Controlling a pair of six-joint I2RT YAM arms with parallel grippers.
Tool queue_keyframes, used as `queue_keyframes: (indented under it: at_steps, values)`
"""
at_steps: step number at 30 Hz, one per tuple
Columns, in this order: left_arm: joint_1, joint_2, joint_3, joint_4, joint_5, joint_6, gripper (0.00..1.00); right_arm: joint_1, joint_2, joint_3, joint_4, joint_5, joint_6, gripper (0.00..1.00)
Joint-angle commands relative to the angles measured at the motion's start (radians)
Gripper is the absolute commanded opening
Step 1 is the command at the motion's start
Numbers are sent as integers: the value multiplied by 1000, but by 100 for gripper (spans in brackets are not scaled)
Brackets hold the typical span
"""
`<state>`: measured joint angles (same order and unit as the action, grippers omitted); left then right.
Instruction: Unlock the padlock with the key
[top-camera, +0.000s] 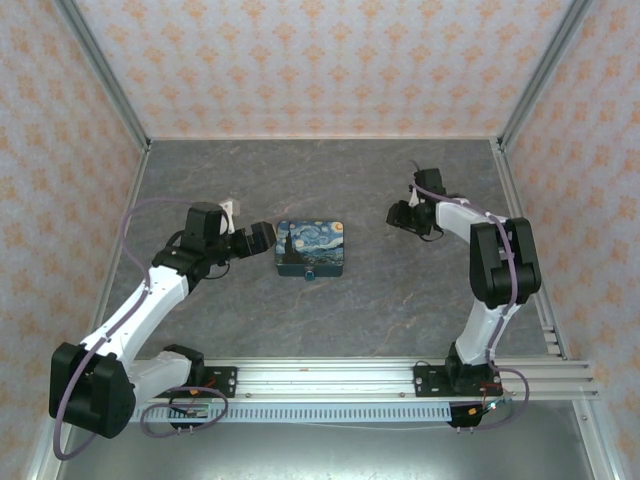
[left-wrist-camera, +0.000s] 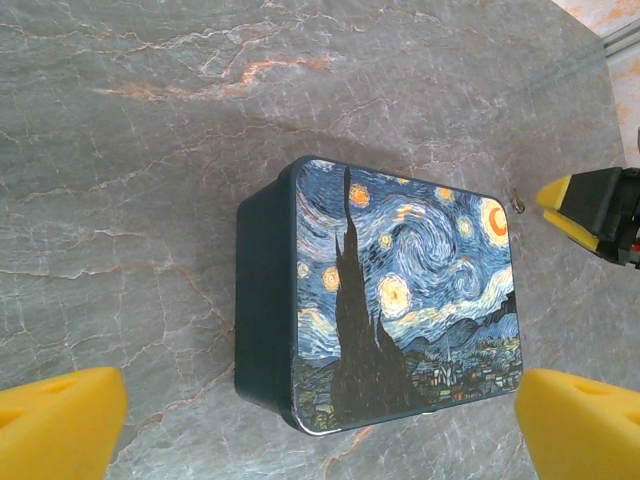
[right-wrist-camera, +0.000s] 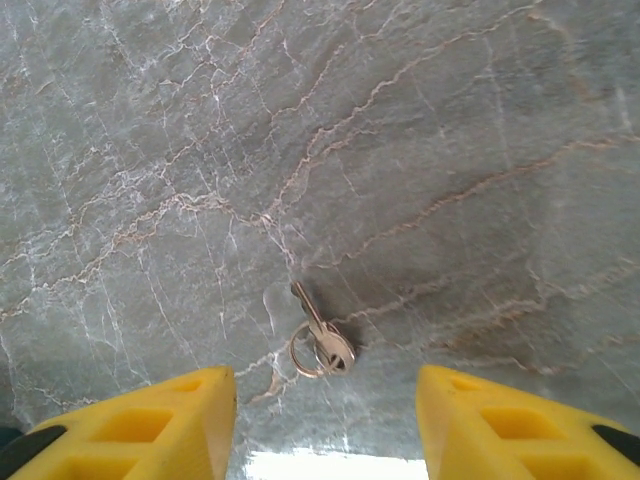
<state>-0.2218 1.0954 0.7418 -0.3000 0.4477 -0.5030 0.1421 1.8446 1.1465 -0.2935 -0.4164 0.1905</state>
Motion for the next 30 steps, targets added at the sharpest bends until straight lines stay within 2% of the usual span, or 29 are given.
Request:
queue_keyframes:
  at_steps: [1,22,30]
  values:
    - [1,-3,-6,-17,-29,10,100,-3,29,26,27,-22,16,48]
    - [1,-8,-7,-29,-29,17,100,4,108,59,-2,-62,17,29]
    - [1,-12,-11,-34,-38,21,100,49,113,83,-69,-8,-29,22]
